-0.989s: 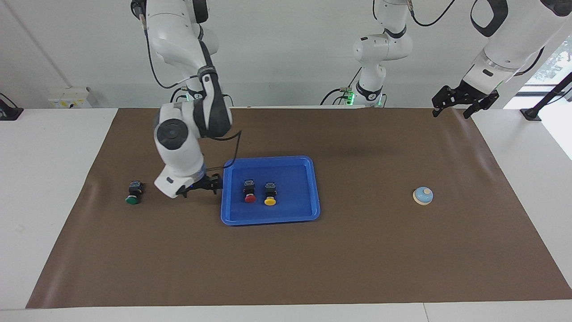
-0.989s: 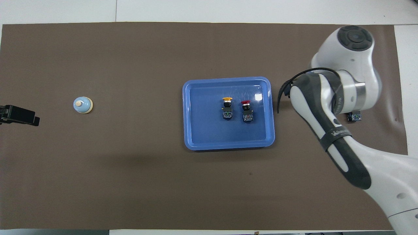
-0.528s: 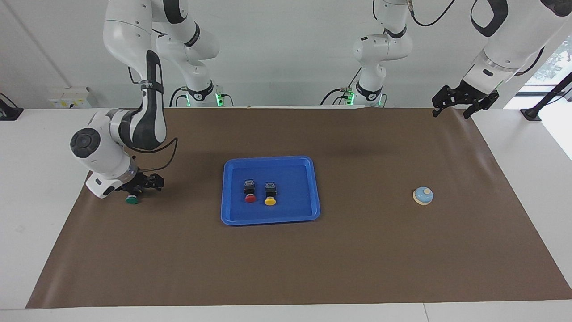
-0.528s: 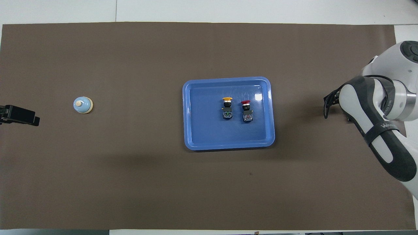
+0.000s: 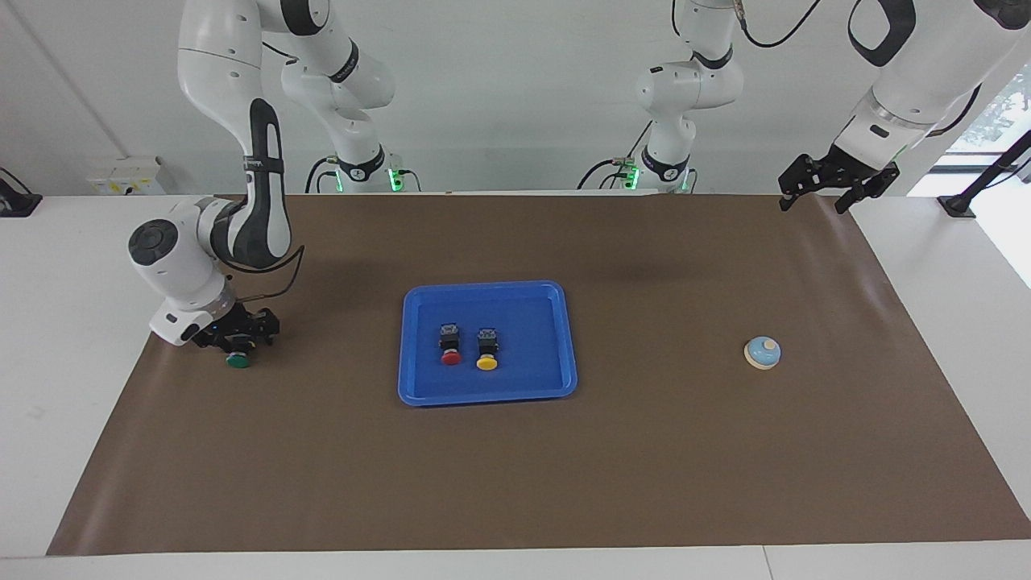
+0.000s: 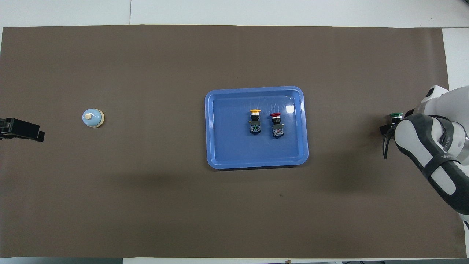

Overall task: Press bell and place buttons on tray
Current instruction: 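Reach the right gripper to the green-capped button and grasp it, then place the green button in the tray beside the yellow one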

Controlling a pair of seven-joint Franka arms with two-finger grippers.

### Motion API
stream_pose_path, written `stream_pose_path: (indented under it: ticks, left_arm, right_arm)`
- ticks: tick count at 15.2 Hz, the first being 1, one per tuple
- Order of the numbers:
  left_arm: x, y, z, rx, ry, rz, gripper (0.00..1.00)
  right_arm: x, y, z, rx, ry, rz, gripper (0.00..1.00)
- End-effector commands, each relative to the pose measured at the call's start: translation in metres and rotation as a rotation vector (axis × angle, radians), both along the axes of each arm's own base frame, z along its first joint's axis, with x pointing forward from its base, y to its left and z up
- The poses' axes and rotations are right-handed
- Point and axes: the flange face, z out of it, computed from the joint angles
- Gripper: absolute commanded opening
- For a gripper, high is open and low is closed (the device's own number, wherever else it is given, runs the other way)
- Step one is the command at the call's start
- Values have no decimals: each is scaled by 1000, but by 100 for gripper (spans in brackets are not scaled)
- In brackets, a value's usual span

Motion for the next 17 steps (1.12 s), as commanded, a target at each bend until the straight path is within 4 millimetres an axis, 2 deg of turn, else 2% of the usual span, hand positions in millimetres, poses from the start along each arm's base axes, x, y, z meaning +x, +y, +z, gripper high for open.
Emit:
stream_pose_path:
  ticks: [1,3,4,5,6,7,9,11,12,14,15,16,17]
  left_arm:
    - [-3,1,7,0,-3,-7,100]
    - [-3,1,6,0,-2,-7,100]
    - [-3,1,6,0,-2,-7,100]
    - [-3,1,6,0,-2,-7,100]
    - [-3,0,6,0,-2,-9,100]
    - [-3,1,6,0,-2,-7,100]
    - [-3,1,6,0,-2,-7,100]
    - [-3,1,6,0,-2,-7,100]
    - [-3,1,6,0,-2,-7,100]
    - [-3,1,6,0,-2,-7,100]
    - [-3,0,6,0,-2,-9,100]
    - [-3,1,6,0,-2,-7,100]
    - [-3,1,6,0,-2,-7,100]
  right_arm:
    - [-1,6,8,2,-1,46,0]
    - [8,20,22,11,31,63,0]
    - [17,37,35,16,47,78,0]
    - [27,66,50,16,64,86,0]
    - [37,105,65,11,80,88,0]
    - [44,157,77,3,79,78,0]
    - [39,265,79,-3,31,-9,0]
    - [26,364,72,28,-47,-34,0]
    - [21,399,72,64,-57,-35,0]
    - [24,448,72,128,-49,-106,0]
    - [9,484,63,126,-42,-99,0]
    - [-1,507,50,125,-43,-90,0]
    - [-3,516,42,139,-72,-79,0]
